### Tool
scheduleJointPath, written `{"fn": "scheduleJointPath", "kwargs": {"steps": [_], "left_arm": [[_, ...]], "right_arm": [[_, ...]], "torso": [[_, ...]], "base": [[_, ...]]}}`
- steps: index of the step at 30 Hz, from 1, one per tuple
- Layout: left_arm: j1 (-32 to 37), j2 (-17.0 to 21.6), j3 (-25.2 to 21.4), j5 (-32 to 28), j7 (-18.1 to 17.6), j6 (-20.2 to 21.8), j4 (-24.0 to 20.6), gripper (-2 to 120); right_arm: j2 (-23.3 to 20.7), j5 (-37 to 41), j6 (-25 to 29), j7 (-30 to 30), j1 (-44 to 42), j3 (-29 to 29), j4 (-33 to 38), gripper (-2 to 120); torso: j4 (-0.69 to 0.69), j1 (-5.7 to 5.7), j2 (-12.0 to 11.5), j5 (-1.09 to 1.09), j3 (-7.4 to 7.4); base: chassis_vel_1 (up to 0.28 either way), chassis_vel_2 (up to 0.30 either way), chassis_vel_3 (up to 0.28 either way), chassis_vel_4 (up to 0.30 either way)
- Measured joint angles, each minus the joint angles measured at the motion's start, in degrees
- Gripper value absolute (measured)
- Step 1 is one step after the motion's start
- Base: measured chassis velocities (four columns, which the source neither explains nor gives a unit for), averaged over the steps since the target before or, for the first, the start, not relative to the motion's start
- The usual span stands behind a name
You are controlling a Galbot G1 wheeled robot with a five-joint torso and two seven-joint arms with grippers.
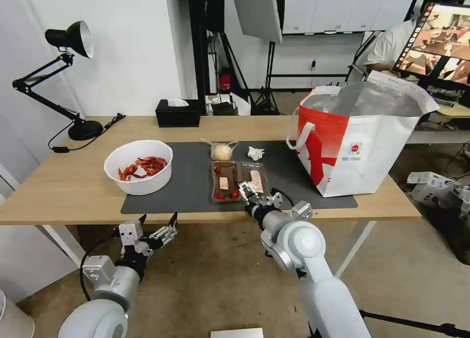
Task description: Pick up the trash from the table and place it into the takeout bag.
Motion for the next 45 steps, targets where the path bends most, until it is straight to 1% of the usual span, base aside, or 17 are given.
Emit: {"fn": "scheduleJointPath", "kwargs": {"steps": [14,17,20,21,25,29,31,35,37,39,40,42,43,44,45], "left_arm": [[0.1,0.1,-0.2,-0.1,0.0,-0.1,0.0,100],[0.1,0.1,-0.2,-0.1,0.0,-0.1,0.0,100],[0.1,0.1,-0.2,-0.1,0.0,-0.1,0.0,100],[0.1,0.1,-0.2,-0.1,0.0,-0.1,0.0,100],[0.2,0.1,-0.2,-0.1,0.1,-0.3,0.0,100],[0.3,0.1,-0.2,-0.1,0.1,-0.3,0.0,100],[0.5,0.1,-0.3,-0.1,0.1,-0.4,0.0,100],[0.6,0.1,-0.4,-0.1,0.1,-0.9,0.0,100],[0.6,0.1,-0.4,-0.1,0.1,-1.0,0.0,100],[0.7,0.1,-0.6,-0.1,0.4,-2.1,0.2,100],[0.9,0.1,-0.7,-0.1,0.6,-2.3,0.2,100],[1.0,0.1,-0.8,-0.1,0.6,-2.4,0.2,100],[1.1,0.1,-0.9,-0.1,0.7,-2.4,0.2,100],[1.1,0.1,-0.9,-0.1,0.7,-2.4,0.2,100],[1.1,0.0,-1.1,-0.1,0.7,-2.4,0.2,100]], "right_arm": [[1.1,-0.4,1.0,0.0,0.8,0.4,-0.9,100],[1.0,-1.4,1.4,-0.9,0.8,0.4,-1.0,100],[0.1,-5.6,2.2,-4.7,0.2,-0.4,-0.5,100],[0.1,-5.6,2.2,-4.7,0.2,-0.4,-0.5,100],[-0.6,-14.6,3.4,-10.4,-0.3,-1.7,-0.1,100],[-0.9,-17.5,3.8,-12.4,-0.4,-2.1,-0.1,100],[-1.8,-21.8,3.9,-15.7,-0.4,-2.8,-0.2,100],[-2.8,-24.6,3.7,-19.1,0.3,-3.6,-0.5,100],[-3.0,-24.9,3.7,-19.4,0.4,-3.7,-0.5,100],[-4.0,-26.8,3.1,-22.1,1.4,-4.5,-0.8,100],[-4.9,-27.2,1.7,-23.7,2.5,-5.5,-1.0,100],[-5.4,-26.6,0.8,-24.0,3.3,-6.0,-1.1,100],[-5.8,-23.8,-2.5,-23.3,4.8,-6.7,-1.2,100],[-5.8,-23.8,-2.5,-23.3,4.8,-6.7,-1.2,100],[-6.1,-19.7,-5.5,-21.3,6.4,-7.5,-1.4,100]], "torso": [[0.01,0.02,0.0,0.01,0.02],[0.02,0.03,0.0,0.01,0.03],[0.0,0.04,0.0,0.01,0.03],[0.0,0.04,0.0,0.01,0.03],[0.01,0.04,0.0,0.0,0.03],[0.01,0.04,0.0,0.0,0.02],[0.0,0.03,0.0,0.0,0.02],[0.0,0.02,0.0,0.01,0.02],[0.0,0.02,0.0,0.0,0.02],[0.0,0.02,0.0,0.0,0.02],[0.0,0.02,0.0,0.0,0.02],[0.0,0.02,0.0,0.0,0.02],[0.0,0.02,0.0,0.0,0.02],[0.0,0.02,0.0,0.0,0.02],[0.0,0.02,0.0,0.0,0.02]], "base": [[0.0,0.0,0.0,0.0],[0.0,0.0,0.0,0.0],[0.0,0.0,0.0,0.0],[0.0,0.0,0.0,0.0],[0.0,0.0,0.0,0.0],[0.0,0.0,0.0,0.0],[0.0,0.0,0.0,0.0],[0.0,0.0,0.0,0.0],[0.0,0.0,0.0,0.0],[0.0,0.0,0.0,0.0],[0.0,0.0,0.0,0.0],[0.0,0.0,0.0,0.0],[0.0,0.0,0.0,0.0],[0.0,0.0,0.0,0.0],[0.0,0.0,0.0,0.0]]}}
